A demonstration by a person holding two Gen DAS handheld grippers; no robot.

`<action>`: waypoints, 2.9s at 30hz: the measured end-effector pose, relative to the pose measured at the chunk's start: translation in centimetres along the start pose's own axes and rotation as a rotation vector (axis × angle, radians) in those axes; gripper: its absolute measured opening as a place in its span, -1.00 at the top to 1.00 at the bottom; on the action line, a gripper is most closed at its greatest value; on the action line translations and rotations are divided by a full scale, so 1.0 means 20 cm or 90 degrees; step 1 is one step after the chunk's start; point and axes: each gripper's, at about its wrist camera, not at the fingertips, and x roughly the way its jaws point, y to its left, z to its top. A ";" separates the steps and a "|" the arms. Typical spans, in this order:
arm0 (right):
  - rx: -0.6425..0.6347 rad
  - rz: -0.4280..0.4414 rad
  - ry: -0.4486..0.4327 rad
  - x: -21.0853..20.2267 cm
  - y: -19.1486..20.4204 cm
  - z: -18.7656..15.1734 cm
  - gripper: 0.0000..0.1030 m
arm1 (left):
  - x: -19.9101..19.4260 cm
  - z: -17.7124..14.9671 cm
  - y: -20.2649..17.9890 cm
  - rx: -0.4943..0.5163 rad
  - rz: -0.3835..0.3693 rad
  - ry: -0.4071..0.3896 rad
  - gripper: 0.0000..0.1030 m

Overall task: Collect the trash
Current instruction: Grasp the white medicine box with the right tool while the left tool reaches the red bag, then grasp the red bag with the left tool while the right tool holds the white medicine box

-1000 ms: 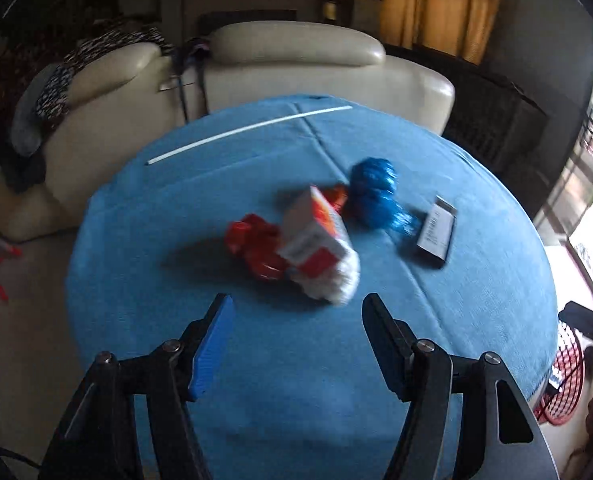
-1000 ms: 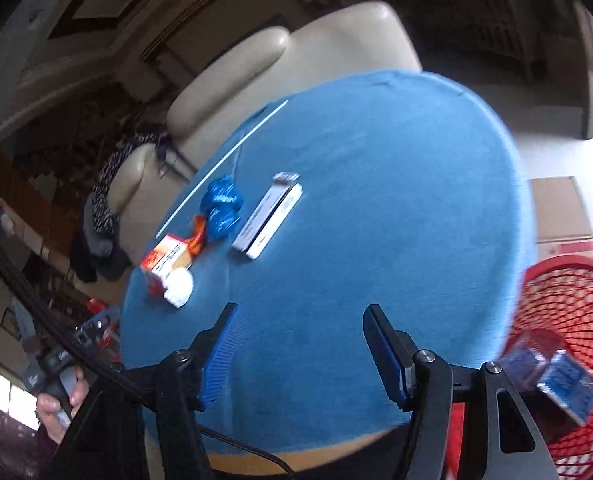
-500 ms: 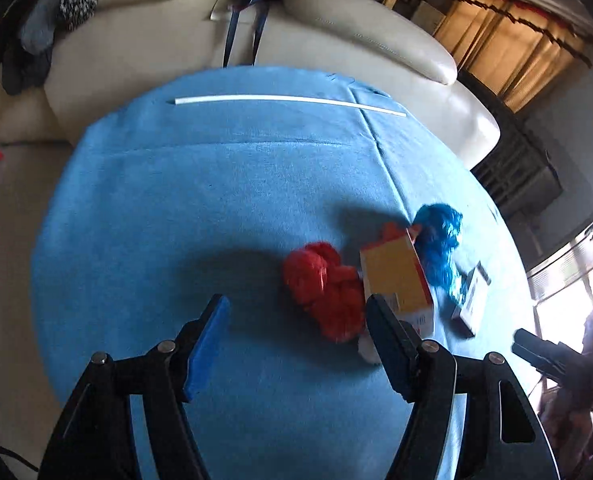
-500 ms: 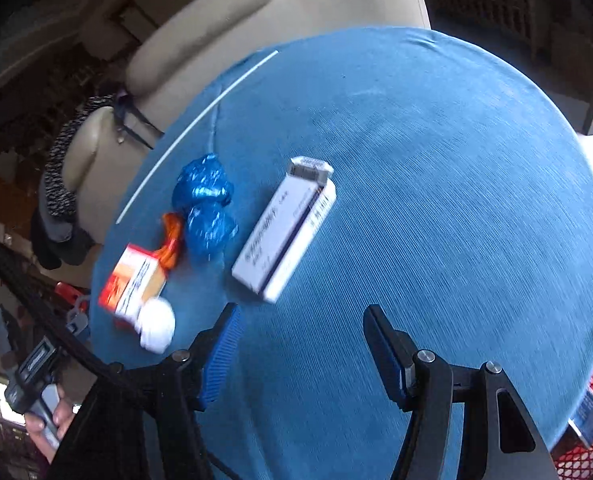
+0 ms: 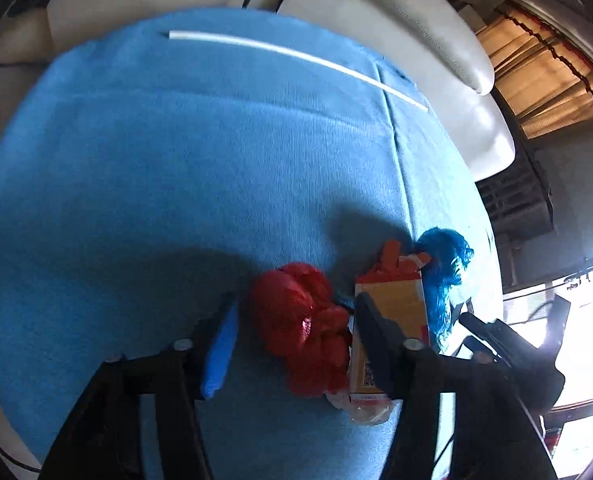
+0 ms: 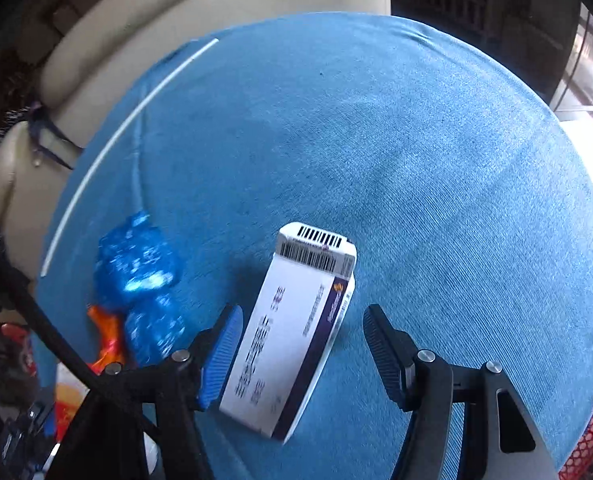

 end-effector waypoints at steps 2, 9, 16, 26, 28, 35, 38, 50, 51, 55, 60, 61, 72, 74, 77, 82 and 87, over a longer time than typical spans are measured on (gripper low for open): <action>-0.010 -0.013 0.002 0.03 0.03 0.00 -0.29 | 0.03 -0.02 -0.01 -0.003 0.005 0.010 -0.02; -0.123 -0.063 -0.045 0.07 0.15 -0.06 -0.27 | 0.04 -0.05 -0.02 -0.003 0.003 -0.004 0.15; -0.182 -0.039 -0.058 0.02 0.09 -0.14 -0.10 | -0.01 -0.08 0.00 0.001 0.003 -0.020 0.59; -0.262 0.010 -0.052 -0.08 0.02 -0.39 -0.10 | -0.06 -0.19 0.04 0.015 0.017 -0.020 0.75; -0.276 0.022 -0.048 -0.11 0.00 -0.46 -0.10 | -0.07 -0.22 0.07 0.011 0.019 -0.020 0.77; -0.298 0.063 -0.035 -0.20 -0.09 -0.64 -0.10 | -0.16 -0.38 0.14 0.010 0.019 -0.026 0.78; -0.292 0.072 -0.036 -0.23 -0.16 -0.69 -0.10 | -0.19 -0.47 0.16 0.029 0.024 -0.015 0.78; -0.228 0.102 -0.038 -0.30 -0.34 -0.78 -0.14 | -0.33 -0.62 0.08 0.096 0.041 -0.025 0.06; -0.221 0.104 -0.038 -0.31 -0.35 -0.77 -0.16 | -0.35 -0.62 0.07 0.096 0.049 -0.034 -0.09; -0.190 0.122 -0.035 -0.33 -0.39 -0.78 -0.25 | -0.37 -0.64 -0.03 0.126 0.069 -0.058 -0.23; -0.169 0.140 -0.046 -0.37 -0.42 -0.79 -0.30 | -0.29 -0.64 -0.08 0.111 0.083 -0.039 -0.34; -0.167 0.139 -0.047 -0.38 -0.42 -0.80 -0.30 | -0.28 -0.64 -0.08 0.100 0.079 -0.036 -0.34; -0.191 0.088 -0.053 -0.36 -0.35 -0.88 -0.30 | -0.12 -0.65 -0.06 0.009 0.112 -0.012 -0.31; -0.198 0.081 -0.052 -0.34 -0.34 -0.89 -0.30 | -0.10 -0.66 -0.05 0.010 0.118 -0.003 0.02; -0.208 0.071 -0.052 -0.33 -0.34 -0.90 -0.29 | -0.08 -0.67 -0.04 0.015 0.123 -0.003 0.07; -0.232 0.056 -0.068 -0.33 -0.33 -0.90 -0.26 | -0.08 -0.67 -0.05 0.029 0.140 -0.022 0.11; -0.258 0.045 -0.087 -0.34 -0.32 -0.92 -0.10 | -0.10 -0.68 -0.09 0.058 0.158 -0.035 0.12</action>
